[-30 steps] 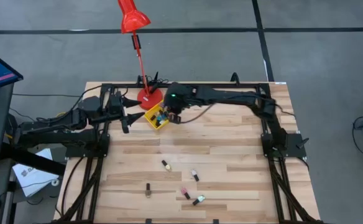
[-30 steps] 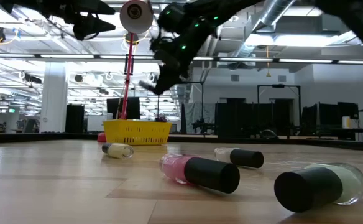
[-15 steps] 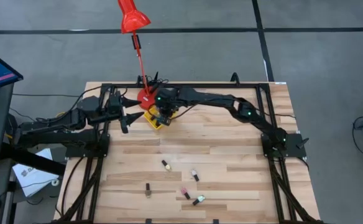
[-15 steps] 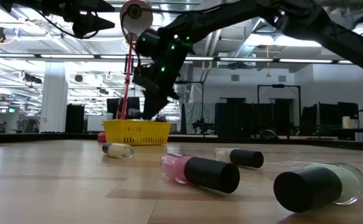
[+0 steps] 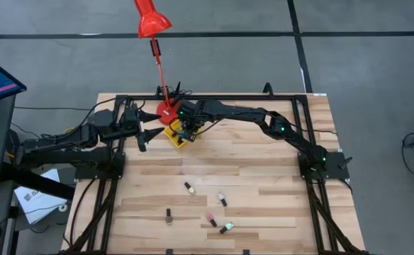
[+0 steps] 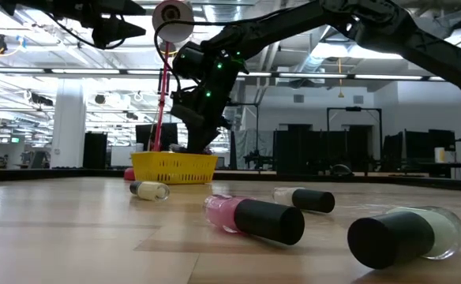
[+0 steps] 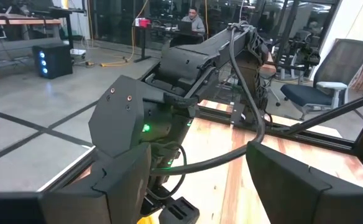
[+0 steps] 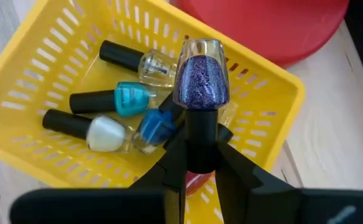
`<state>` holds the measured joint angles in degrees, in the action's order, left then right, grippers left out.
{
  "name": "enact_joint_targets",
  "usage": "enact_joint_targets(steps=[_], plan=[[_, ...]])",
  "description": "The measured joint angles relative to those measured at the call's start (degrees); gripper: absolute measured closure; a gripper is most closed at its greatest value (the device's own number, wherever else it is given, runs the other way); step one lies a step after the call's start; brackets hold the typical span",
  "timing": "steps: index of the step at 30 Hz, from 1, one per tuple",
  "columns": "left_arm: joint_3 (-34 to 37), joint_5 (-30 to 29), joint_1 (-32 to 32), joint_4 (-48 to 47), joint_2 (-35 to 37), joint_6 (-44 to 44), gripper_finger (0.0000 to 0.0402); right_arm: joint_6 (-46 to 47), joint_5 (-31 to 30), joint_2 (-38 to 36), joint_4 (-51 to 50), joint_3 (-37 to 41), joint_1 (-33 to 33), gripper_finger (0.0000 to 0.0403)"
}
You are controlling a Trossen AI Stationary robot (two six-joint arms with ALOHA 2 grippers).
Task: Pick & Place Nail Polish
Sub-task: Put the violet nail polish into the yellow basket, then put the brown nail polish into the yellow basket
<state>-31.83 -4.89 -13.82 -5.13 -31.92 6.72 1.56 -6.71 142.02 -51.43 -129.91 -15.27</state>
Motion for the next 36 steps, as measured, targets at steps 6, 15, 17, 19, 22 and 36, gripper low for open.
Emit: enact_joint_targets(steps=[6, 15, 17, 19, 22, 36], plan=[[0.0, 0.03, 0.0, 0.0, 0.0, 0.0, 0.0142, 0.48, 0.06, 1.32, 1.86, -0.11, 0.11, 0.0356], [0.0, 0.15, 0.0, 0.0, 0.0, 0.0, 0.0142, -0.16, -1.38, 2.47, 1.14, 0.04, 0.5, 0.0343], [0.0, 0.15, 0.0, 0.0, 0.0, 0.0, 0.0142, -0.07, -1.35, 2.36, 1.06, 0.02, 0.36, 0.0342], [0.0, 0.15, 0.0, 0.0, 0.0, -0.02, 0.0142, -0.13, -1.34, 2.34, 1.01, 0.02, 0.29, 0.0342], [0.0, 0.13, 0.0, 0.0, 0.0, 0.0, 0.0142, -0.48, -1.36, 2.34, 0.99, 0.02, 0.24, 0.0339], [0.0, 1.3, -0.02, 0.0, 0.0, -0.22, 0.0142, -3.92, 2.86, 1.19, -3.56, -3.98, 0.2, 0.0242]])
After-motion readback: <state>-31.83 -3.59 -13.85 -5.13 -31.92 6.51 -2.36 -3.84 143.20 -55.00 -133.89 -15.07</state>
